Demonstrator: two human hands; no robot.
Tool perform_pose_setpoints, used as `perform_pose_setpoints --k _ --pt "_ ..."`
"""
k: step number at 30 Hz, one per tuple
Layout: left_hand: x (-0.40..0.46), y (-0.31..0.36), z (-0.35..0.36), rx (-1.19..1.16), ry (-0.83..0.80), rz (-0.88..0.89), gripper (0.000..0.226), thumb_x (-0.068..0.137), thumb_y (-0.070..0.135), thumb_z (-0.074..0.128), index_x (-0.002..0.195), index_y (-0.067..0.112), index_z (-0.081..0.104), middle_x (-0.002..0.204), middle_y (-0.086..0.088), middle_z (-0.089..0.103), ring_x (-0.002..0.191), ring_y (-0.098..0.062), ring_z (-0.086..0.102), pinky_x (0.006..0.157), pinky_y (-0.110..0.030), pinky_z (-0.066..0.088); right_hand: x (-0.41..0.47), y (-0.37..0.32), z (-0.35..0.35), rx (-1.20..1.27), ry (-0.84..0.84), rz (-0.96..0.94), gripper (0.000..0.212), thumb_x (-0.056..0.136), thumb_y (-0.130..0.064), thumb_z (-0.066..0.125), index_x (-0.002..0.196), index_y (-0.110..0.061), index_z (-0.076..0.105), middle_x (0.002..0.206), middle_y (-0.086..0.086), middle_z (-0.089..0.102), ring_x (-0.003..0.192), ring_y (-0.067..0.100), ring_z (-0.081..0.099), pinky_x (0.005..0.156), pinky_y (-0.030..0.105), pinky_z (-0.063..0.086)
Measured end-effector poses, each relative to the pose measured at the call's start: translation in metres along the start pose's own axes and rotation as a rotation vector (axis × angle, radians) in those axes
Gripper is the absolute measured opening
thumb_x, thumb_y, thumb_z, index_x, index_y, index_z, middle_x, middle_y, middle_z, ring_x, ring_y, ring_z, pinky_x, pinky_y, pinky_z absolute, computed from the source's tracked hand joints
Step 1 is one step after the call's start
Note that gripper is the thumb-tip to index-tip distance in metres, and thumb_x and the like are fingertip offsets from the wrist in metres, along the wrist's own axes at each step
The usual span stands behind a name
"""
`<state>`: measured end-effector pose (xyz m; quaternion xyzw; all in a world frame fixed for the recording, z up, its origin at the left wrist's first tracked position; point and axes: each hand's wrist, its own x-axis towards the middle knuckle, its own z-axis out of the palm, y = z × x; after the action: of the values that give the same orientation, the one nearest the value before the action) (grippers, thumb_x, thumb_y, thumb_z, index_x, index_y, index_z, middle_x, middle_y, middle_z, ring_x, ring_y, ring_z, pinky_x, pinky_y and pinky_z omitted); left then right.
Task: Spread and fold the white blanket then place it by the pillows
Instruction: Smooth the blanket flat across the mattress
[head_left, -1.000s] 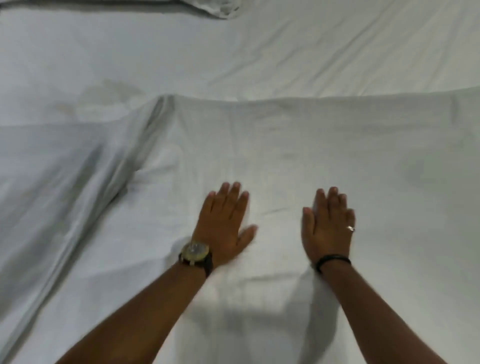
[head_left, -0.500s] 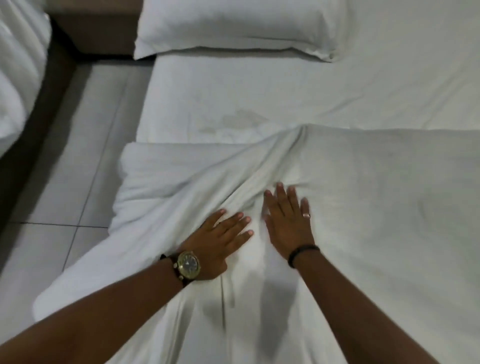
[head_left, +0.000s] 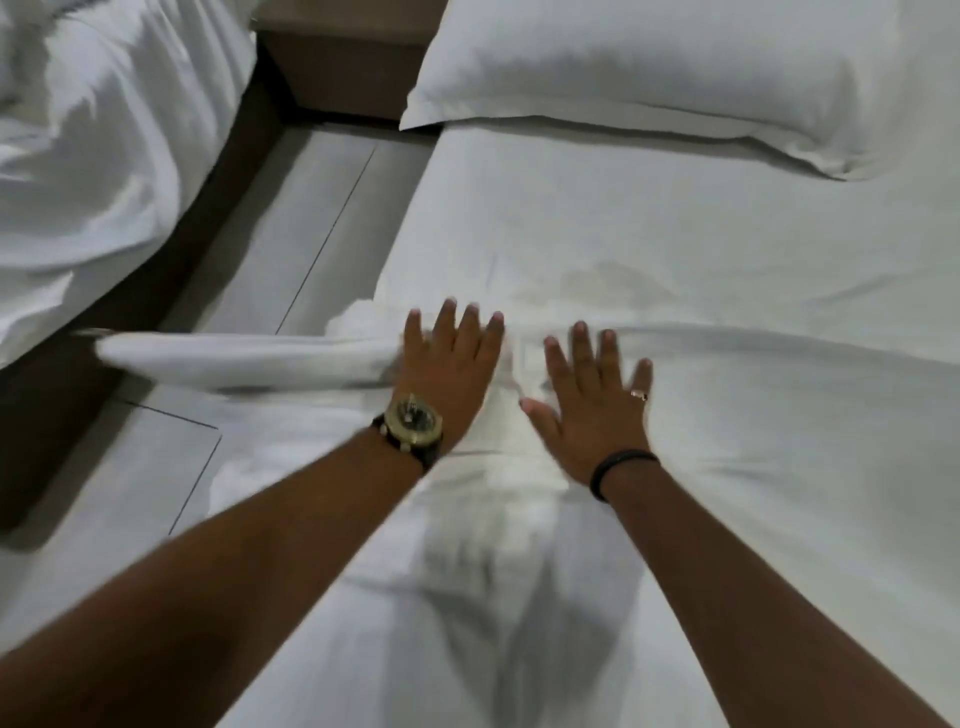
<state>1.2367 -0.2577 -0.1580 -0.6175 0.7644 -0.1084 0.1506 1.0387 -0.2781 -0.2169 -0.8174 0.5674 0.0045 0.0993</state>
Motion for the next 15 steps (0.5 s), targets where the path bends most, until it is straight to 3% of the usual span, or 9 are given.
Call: perform_pose_setpoints --k 2,5,7,10,12,14,15 --pt "0.002 -0.004 0.005 -0.071 -0.12 -0.083 0.059 0.08 0.012 0.06 0.138 0.003 0.049 0.104 -0.021 0.065 0.091 -0.041 0.063 0.088 -0.057 0.047 -0.004 0.005 0.007 0.016 0.017 -0.036 0.076 0.09 -0.072 0.011 0.154 -0.034 -0.007 0.162 -0.002 -0.018 0.147 0.026 -0.023 0.112 0.065 -0.008" --pt "0.038 -0.042 0.024 -0.086 0.05 0.047 0.039 0.074 0.012 0.062 0.112 0.008 0.056 0.084 -0.016 0.063 0.074 -0.036 0.059 0.074 -0.048 0.042 0.008 0.013 0.016 0.032 0.031 -0.006 0.078 0.089 -0.076 0.01 0.152 -0.036 -0.012 0.161 -0.005 -0.021 0.146 0.021 -0.025 0.112 0.063 -0.012" --pt "0.067 -0.062 0.029 -0.065 -0.009 0.129 0.041 0.078 0.025 0.062 0.116 0.012 0.052 0.094 -0.015 0.063 0.083 -0.037 0.059 0.079 -0.049 0.041 0.022 0.013 0.02 0.036 0.036 0.017 0.081 0.085 -0.081 0.007 0.152 -0.038 -0.012 0.162 -0.005 -0.018 0.146 0.02 -0.024 0.111 0.063 -0.015" --pt "0.097 -0.076 0.038 -0.204 -0.239 0.03 0.064 0.075 0.057 0.062 0.127 0.025 0.044 0.118 -0.009 0.061 0.105 -0.035 0.059 0.089 -0.047 0.041 0.046 0.027 0.013 -0.01 -0.001 0.029 0.092 0.075 -0.091 0.007 0.152 -0.041 0.002 0.164 -0.007 -0.001 0.149 0.018 -0.01 0.111 0.062 -0.015" --pt "0.097 -0.09 0.045 -0.308 -0.298 -0.027 0.069 0.069 0.079 0.051 0.12 0.032 0.05 0.112 -0.004 0.065 0.101 -0.031 0.062 0.082 -0.04 0.046 0.071 0.047 -0.007 -0.008 -0.004 0.052 0.095 0.072 -0.094 0.01 0.145 -0.037 0.034 0.156 -0.002 0.032 0.146 0.021 0.02 0.113 0.062 0.003" --pt "0.088 -0.106 0.048 -0.313 -0.227 -0.031 0.08 0.058 0.101 0.033 0.096 0.035 0.056 0.08 0.003 0.061 0.076 -0.027 0.059 0.07 -0.036 0.045 0.085 0.067 -0.021 -0.056 0.118 0.015 0.086 0.076 -0.09 0.015 0.104 -0.023 0.062 0.113 0.01 0.064 0.11 0.032 0.056 0.099 0.054 0.034" --pt "0.087 -0.112 0.048 -0.302 -0.174 -0.026 0.086 0.054 0.106 0.026 0.085 0.031 0.055 0.069 0.006 0.055 0.065 -0.024 0.054 0.066 -0.036 0.045 0.087 0.076 -0.022 -0.071 0.184 -0.026 0.079 0.079 -0.087 0.016 0.083 -0.02 0.057 0.089 0.011 0.066 0.089 0.033 0.062 0.087 0.049 0.04"
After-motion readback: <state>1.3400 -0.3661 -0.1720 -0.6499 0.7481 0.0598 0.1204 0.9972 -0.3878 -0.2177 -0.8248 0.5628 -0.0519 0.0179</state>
